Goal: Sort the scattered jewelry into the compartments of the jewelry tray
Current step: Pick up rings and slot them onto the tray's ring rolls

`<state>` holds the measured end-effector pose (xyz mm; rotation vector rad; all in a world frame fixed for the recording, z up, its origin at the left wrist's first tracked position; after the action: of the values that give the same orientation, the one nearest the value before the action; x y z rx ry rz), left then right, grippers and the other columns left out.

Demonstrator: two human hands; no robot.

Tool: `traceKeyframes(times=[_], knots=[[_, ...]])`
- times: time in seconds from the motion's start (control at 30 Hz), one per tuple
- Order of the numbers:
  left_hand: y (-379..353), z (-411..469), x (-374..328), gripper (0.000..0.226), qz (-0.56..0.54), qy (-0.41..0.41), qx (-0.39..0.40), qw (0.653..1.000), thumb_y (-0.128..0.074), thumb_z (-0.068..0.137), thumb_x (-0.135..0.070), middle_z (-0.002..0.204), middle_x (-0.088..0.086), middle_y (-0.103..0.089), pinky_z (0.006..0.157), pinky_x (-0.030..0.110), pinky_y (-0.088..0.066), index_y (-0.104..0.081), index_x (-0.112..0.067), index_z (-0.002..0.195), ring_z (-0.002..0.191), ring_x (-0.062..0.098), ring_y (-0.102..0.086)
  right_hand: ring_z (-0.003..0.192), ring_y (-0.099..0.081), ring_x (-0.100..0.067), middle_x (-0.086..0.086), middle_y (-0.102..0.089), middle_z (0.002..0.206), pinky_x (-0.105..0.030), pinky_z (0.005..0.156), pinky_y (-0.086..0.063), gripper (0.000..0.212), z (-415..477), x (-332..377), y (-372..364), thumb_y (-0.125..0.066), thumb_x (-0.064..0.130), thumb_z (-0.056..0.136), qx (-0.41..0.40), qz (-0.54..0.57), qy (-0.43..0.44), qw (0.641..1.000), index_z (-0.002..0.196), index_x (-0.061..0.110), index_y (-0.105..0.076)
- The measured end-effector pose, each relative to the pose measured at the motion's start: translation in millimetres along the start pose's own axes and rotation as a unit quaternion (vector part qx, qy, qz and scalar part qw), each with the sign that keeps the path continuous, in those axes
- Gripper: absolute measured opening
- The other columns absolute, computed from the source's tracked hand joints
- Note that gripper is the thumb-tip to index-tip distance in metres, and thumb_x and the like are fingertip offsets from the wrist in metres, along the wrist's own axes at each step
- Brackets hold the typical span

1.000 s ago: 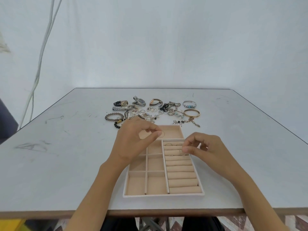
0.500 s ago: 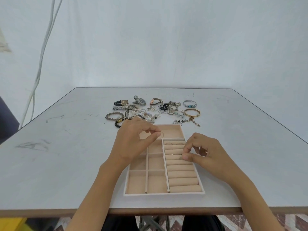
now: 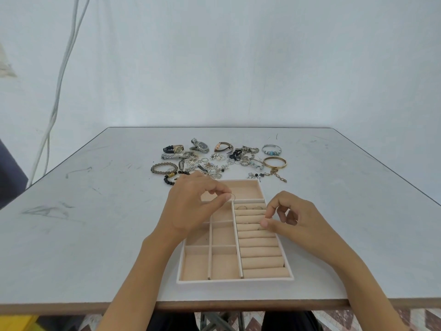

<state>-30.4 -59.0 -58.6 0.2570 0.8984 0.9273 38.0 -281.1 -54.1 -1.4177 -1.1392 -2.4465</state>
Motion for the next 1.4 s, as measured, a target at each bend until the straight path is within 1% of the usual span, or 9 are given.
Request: traceKeyframes(times=[0.43,0.57,0.67,0.73,0.8,0.9,1.0,1.2,1.4], knots=[[1.7,-0.7,-4.7,0.01,0.031,-0.007,0.025,0.999,-0.069,0.078,-0.042,0.073,-0.021,-0.067,0.082,0.033,-0.042,-0.075,-0.034,0.079,0.083,-0.001,-0.054,0.058,-0.047,0.001,0.024,-0.058,0.073,-0.011,0.06,-0.038,0.012,1.0,-0.5,-1.8,-0.076,0.019,0.078,-0.001,0.016,-0.02,1.0,0.077,0.017,-0.064],[1.9,-0.7,-5.3,0.01,0.03,-0.012,0.036,0.999,-0.07,0.078,-0.041,0.074,-0.019,-0.068,0.081,0.022,-0.04,-0.075,-0.032,0.079,0.082,0.002,-0.057,0.092,-0.06,-0.003,0.017,-0.066,0.096,-0.023,0.074,-0.046,0.003,-4.3,-9.8,2.2,-0.064,0.026,0.09,-0.07,-0.001,-0.022,0.997,0.09,0.026,-0.067],[0.9,-1.7,-4.9,0.012,0.005,-0.005,0.046,0.999,-0.07,0.078,-0.044,0.077,-0.019,-0.069,0.083,0.028,-0.043,-0.075,-0.033,0.081,0.083,0.007,-0.058,0.123,-0.044,0.008,0.024,-0.054,0.129,-0.015,0.102,-0.034,0.022,-17.8,-21.3,1.5,-0.047,0.037,0.097,-0.065,-0.091,-0.037,0.993,0.114,0.04,-0.059],[-0.4,-3.1,-6.3,0.02,-0.026,0.0,0.067,0.997,-0.067,0.078,-0.048,0.082,-0.021,-0.068,0.082,0.038,-0.048,-0.074,-0.033,0.088,0.085,0.008,-0.059,0.14,-0.016,0.008,0.025,-0.023,0.151,-0.019,0.117,-0.008,0.043,-26.7,-25.5,-2.4,-0.024,0.051,0.098,0.016,-0.197,-0.066,0.978,0.139,0.042,-0.037],[-2.1,-3.5,-8.9,0.019,-0.036,-0.01,0.083,0.996,-0.067,0.077,-0.047,0.081,-0.022,-0.068,0.082,0.04,-0.048,-0.075,-0.032,0.087,0.085,0.007,-0.06,0.14,0.009,0.01,0.03,0.007,0.15,-0.02,0.115,0.012,0.075,-33.4,-28.4,-6.6,0.014,0.072,0.081,0.08,-0.288,-0.081,0.951,0.146,0.043,-0.007],[-3.9,-3.0,-11.8,0.012,-0.041,-0.023,0.101,0.994,-0.074,0.077,-0.038,0.075,-0.018,-0.067,0.082,0.027,-0.047,-0.077,-0.029,0.085,0.082,0.005,-0.062,0.137,0.02,0.01,0.029,0.021,0.145,-0.022,0.113,0.017,0.107,-38.6,-27.9,-9.2,0.045,0.074,0.047,0.098,-0.353,-0.093,0.926,0.144,0.043,0.011],[-4.8,-3.3,-14.2,0.01,-0.041,-0.033,0.121,0.991,-0.077,0.077,-0.029,0.076,-0.016,-0.068,0.077,0.014,-0.044,-0.077,-0.025,0.086,0.081,0.004,-0.062,0.136,0.021,0.01,0.028,0.021,0.147,-0.023,0.114,0.017,0.114,-38.4,-27.3,-9.3,0.048,0.073,0.044,0.095,-0.364,-0.095,0.922,0.146,0.041,0.01],[-7.5,-5.8,-21.2,0.014,-0.034,-0.055,0.161,0.985,-0.076,0.076,-0.034,0.077,-0.014,-0.07,0.092,0.018,-0.034,-0.076,-0.025,0.086,0.084,0.004,-0.06,0.138,0.021,0.008,0.026,0.022,0.149,-0.024,0.114,0.016,0.116,-37.6,-24.1,-8.7,0.049,0.071,0.042,0.101,-0.382,-0.099,0.913,0.147,0.04,0.011],[-8.3,-5.8,-23.5,0.013,-0.001,-0.086,0.161,0.983,-0.075,0.075,-0.038,0.074,-0.027,-0.062,0.09,0.018,-0.029,-0.077,-0.027,0.081,0.084,-0.001,-0.057,0.137,0.02,0.009,0.027,0.02,0.149,-0.024,0.114,0.015,0.114,-36.9,-24.7,-8.6,0.047,0.073,0.044,0.104,-0.379,-0.1,0.914,0.147,0.042,0.009]])
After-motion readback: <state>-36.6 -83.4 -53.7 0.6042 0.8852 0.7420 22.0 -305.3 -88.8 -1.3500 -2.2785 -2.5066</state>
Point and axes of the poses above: each hand's wrist, its own z-axis towards the middle knuckle, its own y-axis out of the back of the hand, x = y × z, the point moved 1 cm from there along z, towards the middle knuckle
